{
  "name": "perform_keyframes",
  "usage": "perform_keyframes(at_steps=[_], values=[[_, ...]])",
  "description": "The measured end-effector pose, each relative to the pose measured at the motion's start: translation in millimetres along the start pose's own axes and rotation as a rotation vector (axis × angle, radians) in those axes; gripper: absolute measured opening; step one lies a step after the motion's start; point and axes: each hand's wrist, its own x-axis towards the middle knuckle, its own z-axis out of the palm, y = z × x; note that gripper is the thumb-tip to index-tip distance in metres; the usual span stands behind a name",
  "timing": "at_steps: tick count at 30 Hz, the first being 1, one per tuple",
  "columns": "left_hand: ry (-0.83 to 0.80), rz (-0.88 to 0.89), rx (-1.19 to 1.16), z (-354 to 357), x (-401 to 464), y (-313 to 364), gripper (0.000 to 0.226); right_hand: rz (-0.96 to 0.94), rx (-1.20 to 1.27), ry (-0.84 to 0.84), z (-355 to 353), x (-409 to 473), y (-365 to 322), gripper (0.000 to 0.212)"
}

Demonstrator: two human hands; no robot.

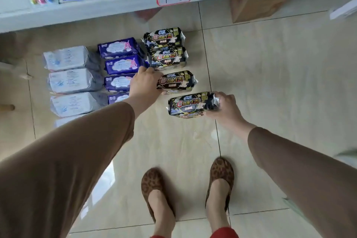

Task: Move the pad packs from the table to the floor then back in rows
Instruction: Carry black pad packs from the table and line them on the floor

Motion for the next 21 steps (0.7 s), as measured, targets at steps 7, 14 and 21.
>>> perform_keyframes(at_steps=[7, 14, 21], values=[[0.042, 0.004, -0.04, 49, 45, -19, 0.063, 0.017, 0.122, -0.028, 50, 59, 16, 0.059], [0.082, 0.032, -0.048, 56, 47, -35, 0.065, 0.051, 0.193, -0.053, 73, 84, 12, 0.059], [0.07, 0.072, -0.08, 47, 29, -42, 0.059, 0.128, 0.309, -0.079, 91, 95, -4, 0.077]])
